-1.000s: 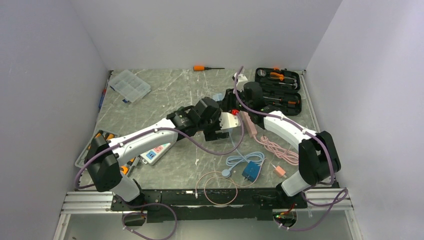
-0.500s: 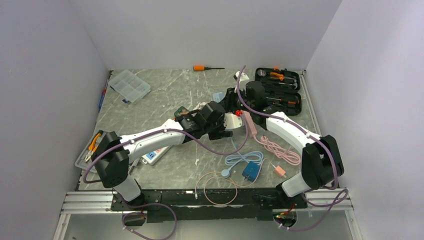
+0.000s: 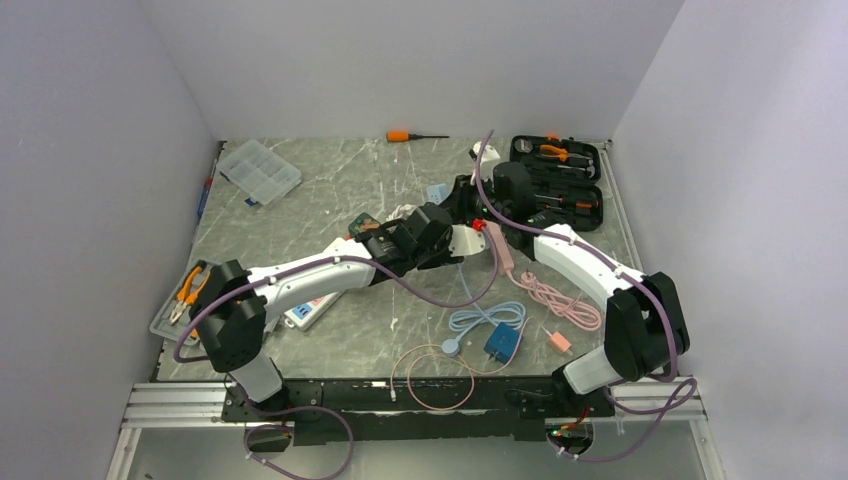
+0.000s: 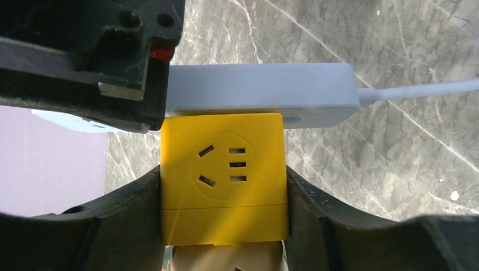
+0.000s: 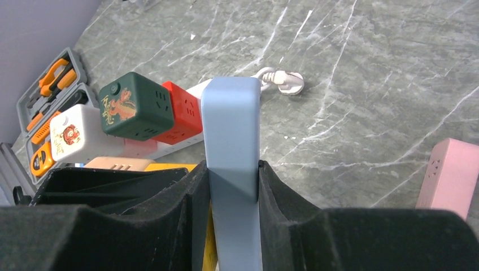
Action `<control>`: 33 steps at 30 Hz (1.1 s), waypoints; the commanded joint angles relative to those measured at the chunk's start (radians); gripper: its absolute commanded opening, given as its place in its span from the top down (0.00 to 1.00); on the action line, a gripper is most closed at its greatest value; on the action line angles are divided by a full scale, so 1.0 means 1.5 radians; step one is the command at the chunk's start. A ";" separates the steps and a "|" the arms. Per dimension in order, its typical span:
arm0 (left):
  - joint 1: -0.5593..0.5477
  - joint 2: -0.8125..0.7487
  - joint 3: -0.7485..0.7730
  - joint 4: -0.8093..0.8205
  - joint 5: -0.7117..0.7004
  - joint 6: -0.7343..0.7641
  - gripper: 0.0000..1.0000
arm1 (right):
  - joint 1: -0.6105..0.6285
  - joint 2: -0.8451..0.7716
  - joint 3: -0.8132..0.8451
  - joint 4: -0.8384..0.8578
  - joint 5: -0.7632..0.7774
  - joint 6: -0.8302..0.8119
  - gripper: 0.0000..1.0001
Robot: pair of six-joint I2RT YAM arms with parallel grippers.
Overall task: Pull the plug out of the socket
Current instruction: Remove the plug from the socket.
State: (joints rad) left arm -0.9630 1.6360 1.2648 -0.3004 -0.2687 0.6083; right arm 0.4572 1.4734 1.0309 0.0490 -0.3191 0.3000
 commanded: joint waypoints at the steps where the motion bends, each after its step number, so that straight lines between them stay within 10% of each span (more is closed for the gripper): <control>1: -0.004 0.003 0.030 -0.011 -0.009 -0.010 1.00 | -0.001 -0.028 0.022 0.070 -0.006 0.049 0.60; 8: -0.012 -0.001 0.043 -0.017 0.002 -0.004 1.00 | 0.000 -0.006 0.039 0.096 -0.022 0.085 0.38; 21: -0.030 -0.016 0.043 -0.002 -0.009 0.023 1.00 | 0.020 0.068 0.062 0.073 0.013 0.058 0.28; 33: -0.036 -0.024 0.063 0.005 -0.026 0.043 1.00 | 0.020 0.115 0.057 0.084 -0.018 0.066 0.62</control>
State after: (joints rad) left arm -1.0084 1.6505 1.2949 -0.3679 -0.2874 0.6437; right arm 0.4870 1.6428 1.0882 0.1375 -0.3241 0.3969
